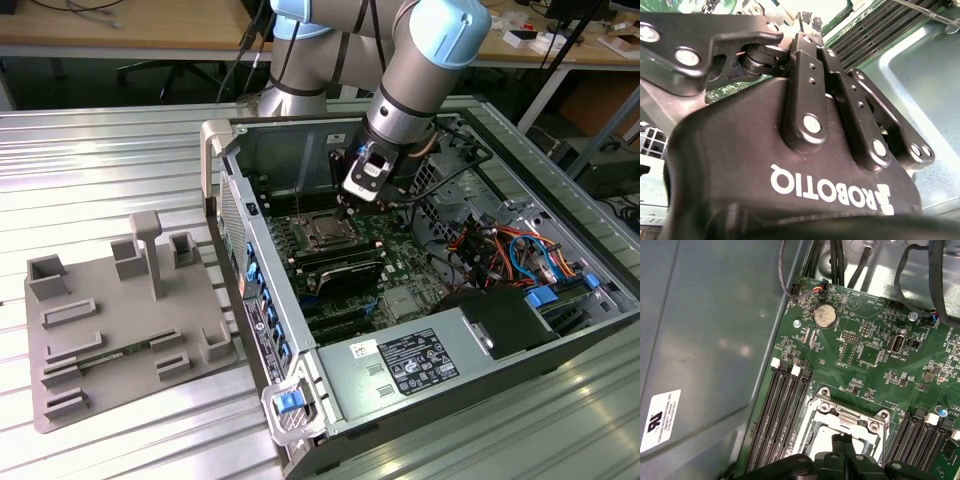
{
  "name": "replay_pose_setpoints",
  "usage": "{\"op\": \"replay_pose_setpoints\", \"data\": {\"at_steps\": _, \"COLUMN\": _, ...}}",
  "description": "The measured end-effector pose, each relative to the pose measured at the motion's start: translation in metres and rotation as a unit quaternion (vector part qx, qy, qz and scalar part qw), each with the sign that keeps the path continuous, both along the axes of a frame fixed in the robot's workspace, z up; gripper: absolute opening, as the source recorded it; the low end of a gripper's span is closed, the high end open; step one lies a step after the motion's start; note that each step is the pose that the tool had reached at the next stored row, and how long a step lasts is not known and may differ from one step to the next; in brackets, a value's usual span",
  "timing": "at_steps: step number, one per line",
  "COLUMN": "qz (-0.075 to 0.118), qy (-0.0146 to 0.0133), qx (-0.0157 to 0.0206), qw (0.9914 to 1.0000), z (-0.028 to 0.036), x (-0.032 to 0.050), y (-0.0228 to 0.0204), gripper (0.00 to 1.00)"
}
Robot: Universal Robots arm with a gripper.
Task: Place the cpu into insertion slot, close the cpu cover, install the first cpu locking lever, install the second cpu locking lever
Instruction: 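Install the first cpu locking lever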
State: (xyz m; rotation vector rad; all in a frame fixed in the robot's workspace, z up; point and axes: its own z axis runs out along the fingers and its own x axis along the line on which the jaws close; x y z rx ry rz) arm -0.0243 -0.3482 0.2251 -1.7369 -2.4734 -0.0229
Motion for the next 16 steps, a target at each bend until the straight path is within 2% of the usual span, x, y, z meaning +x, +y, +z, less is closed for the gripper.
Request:
{"op": "replay_pose_setpoints", "data": {"at_steps": 8, "qz": 0.030, "qy": 0.0000, "qx": 0.0009, "qw": 0.99955, "z": 0.0000, "x": 0.0000, "y": 0.0000, "gripper": 0.11}}
{"op": "replay_pose_setpoints", "data": {"at_steps": 11, "qz": 0.052, "qy": -0.0001, "qx": 0.0016, "qw": 0.99867, "z": 0.0000, "x": 0.0000, "y": 0.0000, "gripper": 0.11}}
{"op": "replay_pose_setpoints", "data": {"at_steps": 16, "qz": 0.073, "qy": 0.0000, "qx": 0.0016, "qw": 0.99731, "z": 0.0000, "x": 0.0000, "y": 0.0000, "gripper": 0.11}}
